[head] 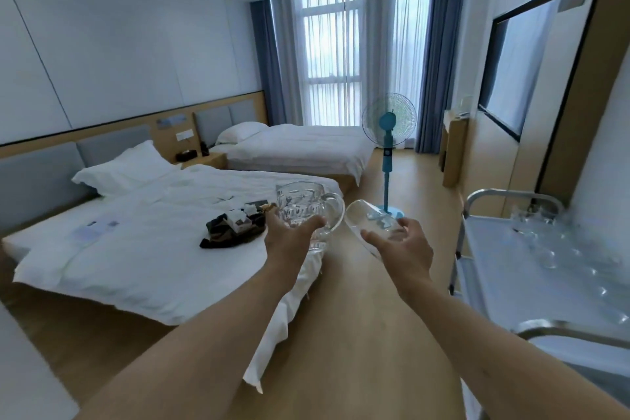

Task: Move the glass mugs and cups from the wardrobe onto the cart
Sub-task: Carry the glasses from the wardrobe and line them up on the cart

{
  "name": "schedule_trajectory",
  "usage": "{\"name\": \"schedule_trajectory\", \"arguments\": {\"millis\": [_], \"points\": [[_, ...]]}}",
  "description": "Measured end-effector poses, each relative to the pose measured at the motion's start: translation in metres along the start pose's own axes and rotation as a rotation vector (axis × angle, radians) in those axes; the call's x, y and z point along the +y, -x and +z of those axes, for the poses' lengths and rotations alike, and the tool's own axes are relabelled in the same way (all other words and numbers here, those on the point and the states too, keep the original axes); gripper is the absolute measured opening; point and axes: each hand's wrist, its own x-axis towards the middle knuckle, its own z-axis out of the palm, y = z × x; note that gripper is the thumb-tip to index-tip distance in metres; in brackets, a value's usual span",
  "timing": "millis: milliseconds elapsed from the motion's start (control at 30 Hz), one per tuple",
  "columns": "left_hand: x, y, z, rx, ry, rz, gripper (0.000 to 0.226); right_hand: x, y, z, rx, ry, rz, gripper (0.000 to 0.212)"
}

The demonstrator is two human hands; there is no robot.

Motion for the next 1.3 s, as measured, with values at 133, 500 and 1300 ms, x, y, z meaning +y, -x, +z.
{"name": "schedule_trajectory", "arguments": {"millis": [133,500,1300], "points": [[0.01,-0.018,0.046,-0.125,0.127,-0.084,0.092,0.011,-0.035,-0.007,0.065,-0.141,0.103,0.079],[0.012,-0.111,0.141,-0.493,0.442,-0.237,0.08,0.026,-0.134,0.001,0.229,-0.186,0.204,0.077],[-0.07,-0.329,0.301,-0.93,0.213,-0.425,0.111,0.1,-0.294,0.053,0.477,0.002,0.364,0.091]]}}
